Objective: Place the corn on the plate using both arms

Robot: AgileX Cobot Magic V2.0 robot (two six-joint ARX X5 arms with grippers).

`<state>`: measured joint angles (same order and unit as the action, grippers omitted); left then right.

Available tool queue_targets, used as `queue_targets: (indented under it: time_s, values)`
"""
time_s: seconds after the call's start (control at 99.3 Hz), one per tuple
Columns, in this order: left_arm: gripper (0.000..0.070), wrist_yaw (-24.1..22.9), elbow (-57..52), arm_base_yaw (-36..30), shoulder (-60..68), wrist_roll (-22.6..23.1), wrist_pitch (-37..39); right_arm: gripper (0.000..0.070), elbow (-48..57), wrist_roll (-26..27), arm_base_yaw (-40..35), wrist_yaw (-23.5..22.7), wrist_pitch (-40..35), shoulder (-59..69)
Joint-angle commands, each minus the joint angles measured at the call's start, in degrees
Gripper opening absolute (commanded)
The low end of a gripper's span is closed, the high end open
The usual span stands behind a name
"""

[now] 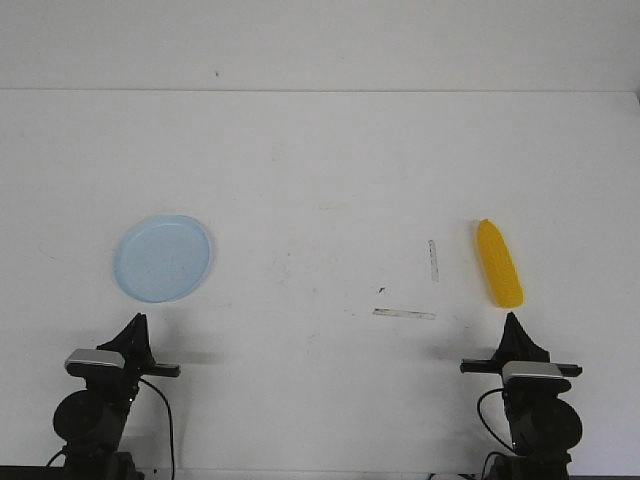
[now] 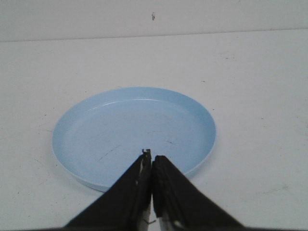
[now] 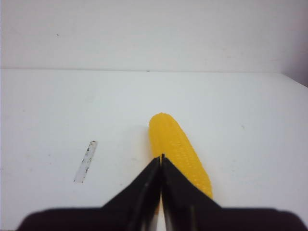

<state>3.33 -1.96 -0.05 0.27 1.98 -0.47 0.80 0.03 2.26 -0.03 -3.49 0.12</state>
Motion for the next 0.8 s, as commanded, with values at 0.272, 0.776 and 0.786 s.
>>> queue_targets:
  time_s: [0.272,0.776,0.786]
  values:
    - [0.0001,0.1,1.2,0.0,-0.1,-0.1,0.6,0.0003,-0.1,0.6,0.0,0.0,0.9,-0.1]
    - [0.0001,0.5,1.2,0.0,-0.1,-0.6,1.6,0.0003,-0.1,0.6,0.0,0.0,0.9,-0.1]
    - [0.0001,0.7,1.2,0.0,-0.1,-0.8,1.7,0.0003,-0.1,0.6,0.0,0.0,0.9,-0.1]
